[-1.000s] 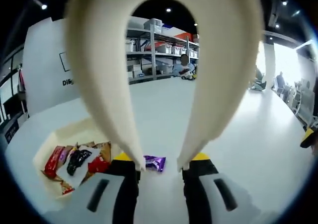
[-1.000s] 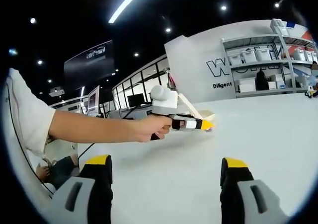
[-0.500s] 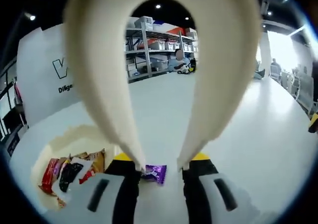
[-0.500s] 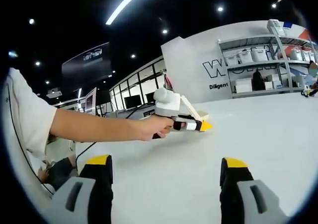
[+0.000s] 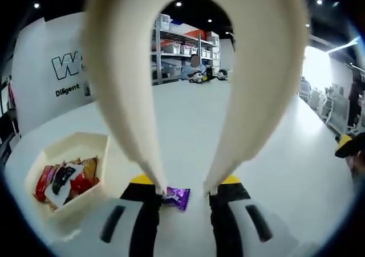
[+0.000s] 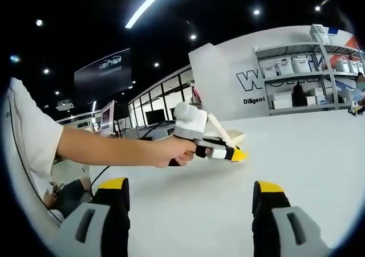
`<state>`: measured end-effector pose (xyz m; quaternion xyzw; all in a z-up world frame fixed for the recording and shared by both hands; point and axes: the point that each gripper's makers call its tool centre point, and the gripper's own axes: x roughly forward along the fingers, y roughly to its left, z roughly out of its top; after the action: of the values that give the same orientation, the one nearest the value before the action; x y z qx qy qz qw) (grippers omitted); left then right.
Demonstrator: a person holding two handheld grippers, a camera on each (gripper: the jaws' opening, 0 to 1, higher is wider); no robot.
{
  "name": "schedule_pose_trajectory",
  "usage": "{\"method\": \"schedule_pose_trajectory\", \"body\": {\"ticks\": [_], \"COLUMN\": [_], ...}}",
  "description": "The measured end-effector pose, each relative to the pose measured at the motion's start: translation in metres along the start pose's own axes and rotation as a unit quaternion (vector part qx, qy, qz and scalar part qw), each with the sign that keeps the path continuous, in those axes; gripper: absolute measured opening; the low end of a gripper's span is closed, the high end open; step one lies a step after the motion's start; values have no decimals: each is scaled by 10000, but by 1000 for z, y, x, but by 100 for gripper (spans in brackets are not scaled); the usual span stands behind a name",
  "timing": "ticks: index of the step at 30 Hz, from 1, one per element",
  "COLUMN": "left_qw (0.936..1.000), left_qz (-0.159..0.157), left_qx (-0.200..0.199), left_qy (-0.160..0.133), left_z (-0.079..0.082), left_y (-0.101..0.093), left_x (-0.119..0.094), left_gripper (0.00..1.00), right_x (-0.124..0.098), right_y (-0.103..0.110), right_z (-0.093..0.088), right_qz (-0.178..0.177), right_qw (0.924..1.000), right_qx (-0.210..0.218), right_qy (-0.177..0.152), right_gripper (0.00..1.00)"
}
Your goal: Place the target food into the container with the food tongs after gripping and lifting it, then release it inside without dropping or visibly crushing the food.
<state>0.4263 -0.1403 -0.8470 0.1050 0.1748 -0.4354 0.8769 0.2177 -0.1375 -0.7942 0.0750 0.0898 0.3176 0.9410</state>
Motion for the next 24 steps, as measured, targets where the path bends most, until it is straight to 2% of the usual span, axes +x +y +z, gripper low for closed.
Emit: {"method": "schedule_pose_trajectory", "body": {"ticks": [4, 10, 12, 14, 17, 21, 24], "left_qw": [9999, 9990, 9991, 9993, 9986, 9985, 9983], "left_qz": [-85, -392, -375, -342, -445, -535, -562], "left_qx": [45, -5, -2, -28, -284, -56, -117], "left_qy": [32, 229, 212, 176, -16, -89, -45], "left_z": [-5, -11, -12, -12, -4, 2, -3], "left_y": [-5, -22, -23, -22, -28, -43, -45], "left_x": [-10, -30, -32, -32, -27, -15, -9], "left_gripper": [31, 31, 31, 31, 31, 31, 31], "right_x": [-2, -2, -1, -1, -2, -6, -10], "right_y": [3, 19, 21, 24, 27, 26, 26], "right_z": [4, 5, 6, 6, 7, 6, 7], "right_qz": [7, 89, 114, 129, 138, 92, 55], "right_qw": [10000, 9999, 9999, 9998, 9998, 9998, 9998], "right_qx": [-37, -98, -89, -104, -137, -163, -194], "right_qy": [-35, -56, -65, -69, -63, -42, -32], "right_gripper": [87, 87, 87, 87, 87, 86, 86]}}
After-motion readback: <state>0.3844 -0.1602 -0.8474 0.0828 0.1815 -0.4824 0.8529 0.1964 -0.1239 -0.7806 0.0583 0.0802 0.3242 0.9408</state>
